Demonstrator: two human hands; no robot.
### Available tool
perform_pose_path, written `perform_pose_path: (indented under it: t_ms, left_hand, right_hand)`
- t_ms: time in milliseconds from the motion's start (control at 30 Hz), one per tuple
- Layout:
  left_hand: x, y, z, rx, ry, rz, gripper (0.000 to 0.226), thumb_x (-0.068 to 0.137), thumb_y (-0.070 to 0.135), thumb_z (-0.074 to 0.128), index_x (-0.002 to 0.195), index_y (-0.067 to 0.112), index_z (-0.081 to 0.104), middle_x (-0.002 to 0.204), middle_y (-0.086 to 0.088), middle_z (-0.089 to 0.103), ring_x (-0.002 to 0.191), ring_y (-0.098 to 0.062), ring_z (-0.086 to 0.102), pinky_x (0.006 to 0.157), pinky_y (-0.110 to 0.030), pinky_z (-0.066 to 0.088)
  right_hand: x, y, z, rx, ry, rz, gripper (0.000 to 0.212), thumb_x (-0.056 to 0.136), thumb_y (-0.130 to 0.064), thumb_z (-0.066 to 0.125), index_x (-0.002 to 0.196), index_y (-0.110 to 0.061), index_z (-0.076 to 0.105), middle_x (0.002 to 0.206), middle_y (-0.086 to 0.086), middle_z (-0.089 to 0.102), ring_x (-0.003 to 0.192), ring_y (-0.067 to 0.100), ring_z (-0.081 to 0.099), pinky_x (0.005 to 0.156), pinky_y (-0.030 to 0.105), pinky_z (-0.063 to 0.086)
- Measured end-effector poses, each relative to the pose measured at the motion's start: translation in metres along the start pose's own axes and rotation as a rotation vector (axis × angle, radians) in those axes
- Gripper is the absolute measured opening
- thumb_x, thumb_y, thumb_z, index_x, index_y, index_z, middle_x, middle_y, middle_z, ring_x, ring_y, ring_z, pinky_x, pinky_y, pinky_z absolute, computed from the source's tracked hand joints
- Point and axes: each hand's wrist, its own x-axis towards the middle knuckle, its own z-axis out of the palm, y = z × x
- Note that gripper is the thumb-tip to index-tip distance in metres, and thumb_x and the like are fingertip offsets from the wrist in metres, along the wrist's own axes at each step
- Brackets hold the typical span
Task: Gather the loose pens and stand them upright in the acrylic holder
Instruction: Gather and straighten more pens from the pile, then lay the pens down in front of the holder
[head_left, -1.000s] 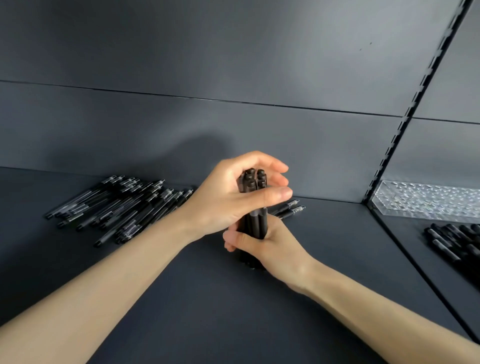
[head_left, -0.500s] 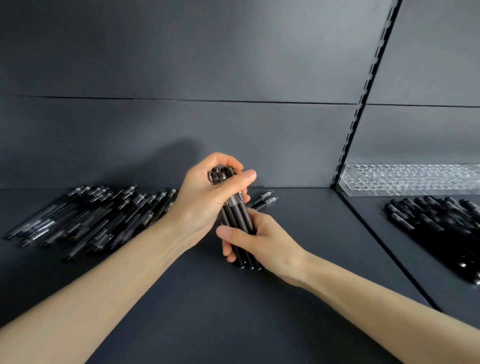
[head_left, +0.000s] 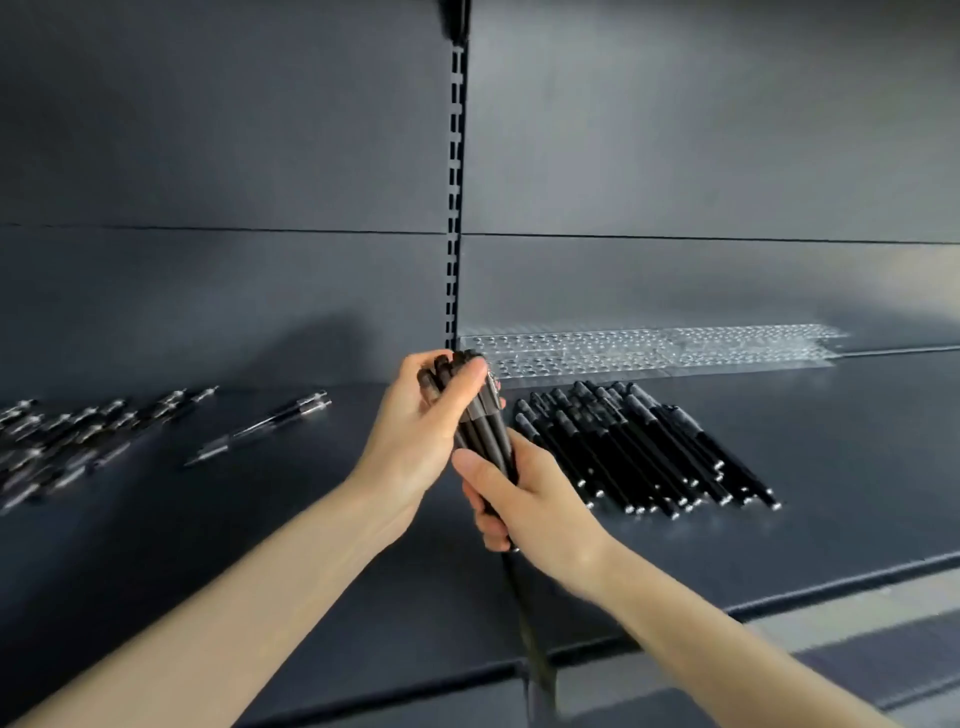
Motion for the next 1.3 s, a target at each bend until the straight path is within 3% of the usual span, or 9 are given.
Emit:
perform_pose_path:
  t_ms: [200, 400, 500, 667, 833, 900, 967, 1100, 1300]
  left_hand:
    - [-0.012, -0.022, 0.097, 0.091, -0.063, -0.099, 0.049, 0.076, 0.062, 0.063, 0.102, 0.021, 0.066, 0.101, 0.008, 0.071, 0.102, -0.010, 0.064, 0.099, -0.037, 0.043]
    - [0.019, -0.028, 0.151, 0.421, -0.080, 0.025, 0.039, 0.091, 0.053, 0.046, 0.095, 0.018, 0.062, 0.094, 0.010, 0.065, 0.091, -0.004, 0.058, 0.079, -0.020, 0.040]
    - [0.041, -0.035, 0.165, 0.686, -0.067, 0.140, 0.049, 0.095, 0.051, 0.038, 0.081, 0.006, 0.052, 0.080, 0.002, 0.053, 0.082, -0.018, 0.054, 0.077, -0.033, 0.041]
    - [0.066, -0.056, 0.175, 1.018, -0.078, 0.164, 0.053, 0.098, 0.047, 0.026, 0.093, 0.004, 0.057, 0.103, -0.004, 0.054, 0.105, -0.023, 0.046, 0.097, -0.038, 0.031]
    - [0.070, -0.071, 0.174, 1.247, -0.132, 0.089, 0.053, 0.100, 0.046, 0.015, 0.133, 0.021, 0.048, 0.144, 0.003, 0.034, 0.140, -0.014, 0.017, 0.116, -0.044, -0.006]
    - [0.068, -0.071, 0.171, 1.280, -0.095, 0.087, 0.055, 0.099, 0.048, 0.015, 0.141, 0.022, 0.039, 0.149, 0.004, 0.028, 0.143, -0.014, 0.012, 0.116, -0.044, -0.007]
    - [0.064, -0.068, 0.169, 1.258, -0.070, 0.052, 0.062, 0.097, 0.053, 0.014, 0.147, 0.021, 0.027, 0.153, 0.005, 0.023, 0.144, -0.014, 0.011, 0.117, -0.043, -0.004]
    - [0.040, -0.067, 0.171, 1.222, -0.075, -0.046, 0.060, 0.095, 0.058, 0.014, 0.150, 0.034, 0.012, 0.159, 0.007, 0.009, 0.146, -0.013, 0.002, 0.117, -0.042, -0.003]
    - [0.021, -0.074, 0.174, 1.250, -0.117, -0.140, 0.054, 0.095, 0.057, 0.011, 0.147, 0.047, -0.003, 0.157, 0.015, -0.012, 0.144, -0.007, -0.014, 0.117, -0.043, -0.009]
  right_hand:
    - [-0.045, -0.001, -0.098, -0.086, 0.058, 0.019, 0.024, 0.096, -0.027, 0.052, 0.104, -0.009, 0.037, 0.071, 0.003, 0.047, 0.044, 0.012, 0.037, 0.041, 0.024, 0.032]
    - [-0.031, -0.011, -0.173, -0.309, 0.088, 0.029, 0.020, 0.094, -0.034, 0.054, 0.095, -0.018, 0.042, 0.067, 0.002, 0.055, 0.051, 0.021, 0.052, 0.045, 0.028, 0.045]
    - [-0.012, -0.010, -0.198, -0.486, 0.102, 0.010, 0.021, 0.094, -0.036, 0.053, 0.095, -0.015, 0.049, 0.086, 0.005, 0.064, 0.078, 0.023, 0.063, 0.077, 0.041, 0.054]
    - [0.008, 0.000, -0.221, -0.892, 0.058, 0.080, 0.040, 0.096, -0.047, 0.041, 0.071, -0.018, 0.031, 0.089, -0.008, 0.035, 0.101, 0.017, 0.033, 0.102, 0.036, 0.023]
    - [0.016, 0.019, -0.242, -0.961, -0.014, 0.078, 0.026, 0.099, -0.048, 0.029, 0.093, -0.024, 0.039, 0.151, -0.005, 0.012, 0.141, 0.012, 0.000, 0.113, 0.034, -0.006]
    - [0.018, 0.025, -0.250, -0.959, -0.062, 0.072, 0.042, 0.099, -0.048, 0.027, 0.125, -0.018, 0.040, 0.156, -0.006, 0.003, 0.144, 0.012, -0.006, 0.114, 0.035, -0.007]
    - [0.019, 0.027, -0.254, -0.917, -0.101, 0.103, 0.061, 0.099, -0.050, 0.026, 0.148, -0.016, 0.017, 0.159, -0.006, -0.005, 0.145, 0.013, -0.009, 0.115, 0.038, -0.005]
    - [0.015, 0.031, -0.257, -0.755, -0.130, 0.082, 0.068, 0.098, -0.051, 0.028, 0.150, -0.028, -0.009, 0.158, -0.011, -0.013, 0.145, 0.011, -0.013, 0.115, 0.039, -0.004]
    - [0.017, 0.038, -0.256, -0.878, -0.147, 0.025, 0.058, 0.100, -0.049, 0.021, 0.151, -0.029, 0.005, 0.160, -0.006, -0.006, 0.146, 0.017, -0.005, 0.116, 0.037, -0.001]
